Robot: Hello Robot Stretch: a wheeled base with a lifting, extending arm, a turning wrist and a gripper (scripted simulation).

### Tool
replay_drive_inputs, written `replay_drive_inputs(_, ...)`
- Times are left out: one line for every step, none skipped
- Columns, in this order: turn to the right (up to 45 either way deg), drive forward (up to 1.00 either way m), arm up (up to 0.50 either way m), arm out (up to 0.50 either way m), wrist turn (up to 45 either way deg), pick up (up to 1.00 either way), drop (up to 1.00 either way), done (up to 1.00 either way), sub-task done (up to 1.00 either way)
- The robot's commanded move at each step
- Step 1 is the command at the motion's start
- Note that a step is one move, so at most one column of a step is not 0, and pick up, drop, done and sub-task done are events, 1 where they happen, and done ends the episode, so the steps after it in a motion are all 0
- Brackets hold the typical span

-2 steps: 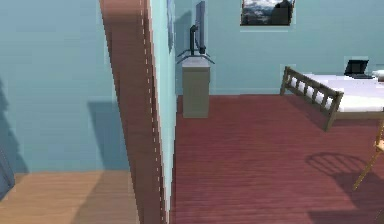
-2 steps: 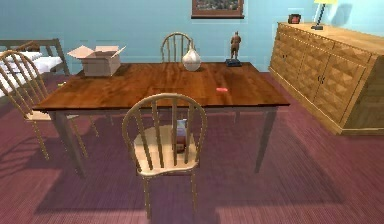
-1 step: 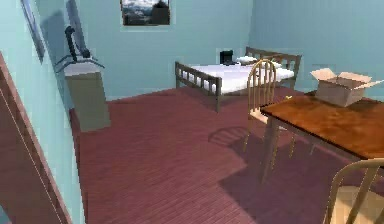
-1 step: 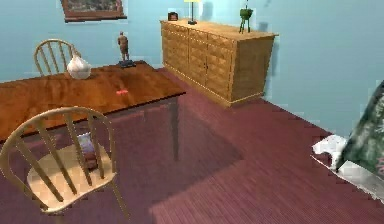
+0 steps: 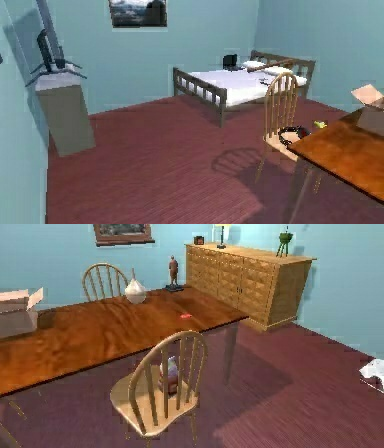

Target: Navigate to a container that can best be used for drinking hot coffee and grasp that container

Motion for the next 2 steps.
replay_drive_inputs(-27.0,0.0,0.0,0.0,0.0,0.0,0.0,0.0,0.0)
replay_drive_inputs(0.0,1.0,0.0,0.0,0.0,0.0,0.0,0.0,0.0)
